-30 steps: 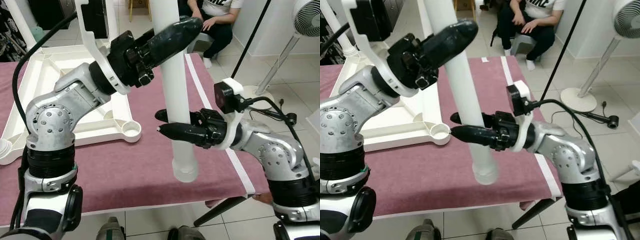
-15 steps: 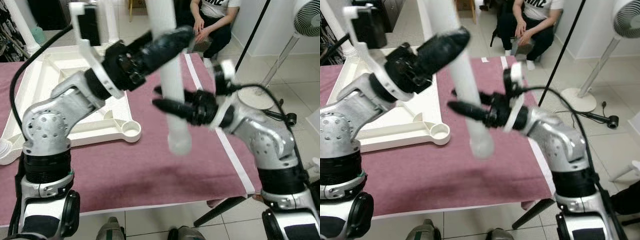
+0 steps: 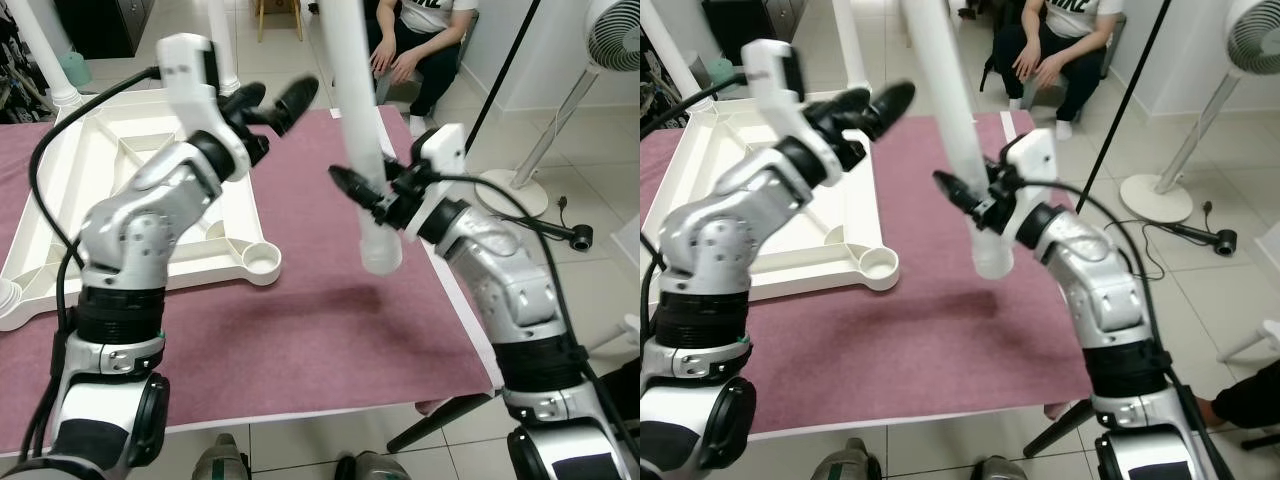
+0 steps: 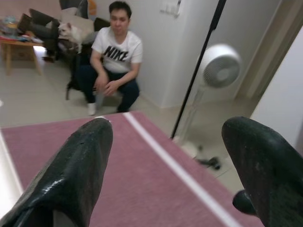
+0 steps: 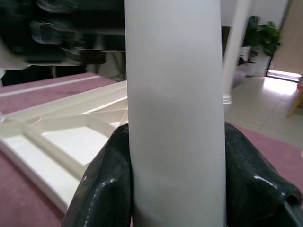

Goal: Building children table

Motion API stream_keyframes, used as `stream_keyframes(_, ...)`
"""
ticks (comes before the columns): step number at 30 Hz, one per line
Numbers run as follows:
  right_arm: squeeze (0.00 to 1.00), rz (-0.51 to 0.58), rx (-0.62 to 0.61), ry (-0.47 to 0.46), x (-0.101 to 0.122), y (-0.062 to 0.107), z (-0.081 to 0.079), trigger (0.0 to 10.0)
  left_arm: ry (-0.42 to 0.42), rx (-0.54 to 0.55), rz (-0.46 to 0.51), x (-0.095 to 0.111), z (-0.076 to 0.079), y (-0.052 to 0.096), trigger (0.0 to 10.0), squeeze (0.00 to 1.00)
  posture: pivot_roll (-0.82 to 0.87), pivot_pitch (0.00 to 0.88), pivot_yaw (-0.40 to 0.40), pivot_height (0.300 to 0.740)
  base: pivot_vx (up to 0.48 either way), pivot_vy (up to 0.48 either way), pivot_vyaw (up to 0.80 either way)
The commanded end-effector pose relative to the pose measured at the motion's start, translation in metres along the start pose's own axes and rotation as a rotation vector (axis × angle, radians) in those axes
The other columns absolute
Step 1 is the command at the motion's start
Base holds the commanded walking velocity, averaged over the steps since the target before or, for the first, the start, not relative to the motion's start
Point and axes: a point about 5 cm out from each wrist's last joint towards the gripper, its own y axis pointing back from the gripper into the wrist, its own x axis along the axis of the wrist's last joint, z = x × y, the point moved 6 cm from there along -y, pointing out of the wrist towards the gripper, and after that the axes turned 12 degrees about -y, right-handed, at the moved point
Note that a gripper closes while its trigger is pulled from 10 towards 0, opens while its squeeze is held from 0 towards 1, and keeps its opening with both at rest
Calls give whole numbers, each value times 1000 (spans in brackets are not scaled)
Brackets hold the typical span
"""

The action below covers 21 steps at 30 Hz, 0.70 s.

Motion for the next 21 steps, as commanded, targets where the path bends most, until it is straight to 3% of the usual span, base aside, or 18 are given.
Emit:
stream_keyframes(1, 0, -17, 12, 23, -6, -3, -4, 10000, -47, -10, 3, 6, 5, -4, 10000, 0, 28, 0, 32, 740, 0, 0, 0)
stream_keyframes(2, 0, -49, 19, 44, -15, -7, -6, 10000, -52, -40, 18, 12, 13, -7, 10000, 0, 29, 0, 35, 740, 0, 0, 0)
stream_keyframes(4, 0, -49, 19, 44, -15, -7, -6, 10000, -52, -40, 18, 12, 13, -7, 10000, 0, 29, 0, 35, 740, 0, 0, 0)
stream_keyframes(7, 0, -141, -3, 116, -45, -17, -3, 10000, -59, -152, 96, 31, 44, -7, 10000, 0, 31, 0, 37, 740, 0, 0, 0)
stream_keyframes(16, 0, -164, -35, 97, -54, -26, 3, 10000, -59, -222, 166, 47, 60, 0, 10000, 0, 42, 0, 30, 740, 0, 0, 0)
stream_keyframes(19, 0, -128, -38, 73, -46, -31, 1, 10000, -83, -146, 91, 31, 49, -8, 10000, 0, 45, 0, 24, 740, 0, 0, 0)
stream_keyframes(21, 0, -65, -44, 62, -34, -32, -1, 10000, -160, 22, -31, 6, 23, -18, 10000, 0, 46, 0, 20, 740, 0, 0, 0)
